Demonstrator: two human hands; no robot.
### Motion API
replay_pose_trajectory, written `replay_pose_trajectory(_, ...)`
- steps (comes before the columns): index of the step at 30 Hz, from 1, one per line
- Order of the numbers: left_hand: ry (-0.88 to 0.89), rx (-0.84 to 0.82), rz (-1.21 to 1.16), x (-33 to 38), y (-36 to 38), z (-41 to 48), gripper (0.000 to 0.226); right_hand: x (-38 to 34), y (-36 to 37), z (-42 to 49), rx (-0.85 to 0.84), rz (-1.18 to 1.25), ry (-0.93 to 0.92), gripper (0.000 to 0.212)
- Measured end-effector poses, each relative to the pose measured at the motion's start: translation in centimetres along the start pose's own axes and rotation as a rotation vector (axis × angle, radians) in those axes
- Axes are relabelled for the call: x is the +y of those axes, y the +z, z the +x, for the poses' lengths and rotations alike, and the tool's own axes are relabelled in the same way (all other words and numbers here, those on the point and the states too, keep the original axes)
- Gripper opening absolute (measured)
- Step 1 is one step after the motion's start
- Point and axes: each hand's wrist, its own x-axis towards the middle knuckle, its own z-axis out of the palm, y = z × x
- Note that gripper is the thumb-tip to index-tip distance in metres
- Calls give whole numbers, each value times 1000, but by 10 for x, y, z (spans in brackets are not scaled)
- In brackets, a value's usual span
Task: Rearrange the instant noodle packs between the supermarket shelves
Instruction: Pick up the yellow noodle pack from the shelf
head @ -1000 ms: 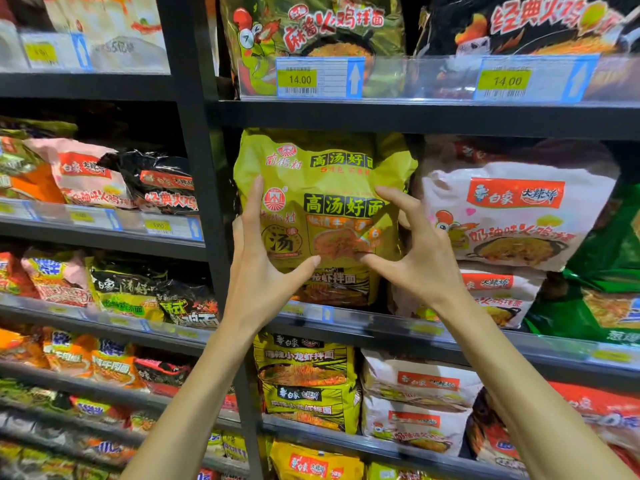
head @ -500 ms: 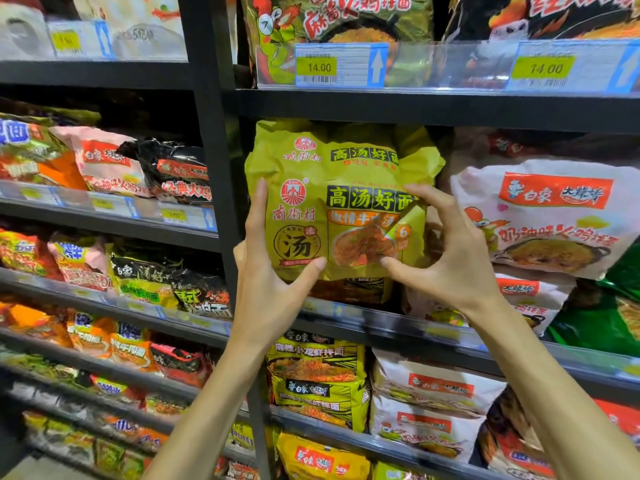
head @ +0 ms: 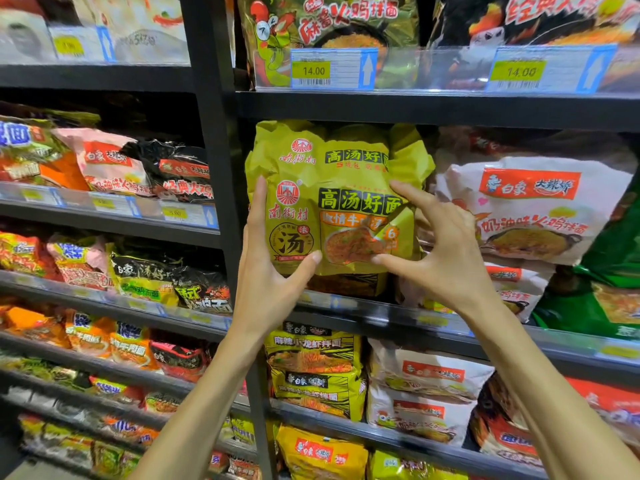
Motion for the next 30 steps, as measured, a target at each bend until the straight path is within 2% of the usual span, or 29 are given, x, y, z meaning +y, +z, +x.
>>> replay_pose_trajectory(5, 21, 33, -14, 11, -9, -14, 105, -15, -10, -13, 5, 134, -36, 90)
replay_pose_trajectory(11, 49, -15, -20, 29, -27, -23, 104, -39, -15, -30, -1, 267, -26, 87)
replay_pose_trajectory(20, 5, -78, -41, 54, -61, -70, 98, -89, -23, -84, 42, 228, 1, 85)
replay_pose_trajectory(30, -141, -264, -103, 82, -95, -136, 99, -139, -40, -166, 62, 102, 143, 85)
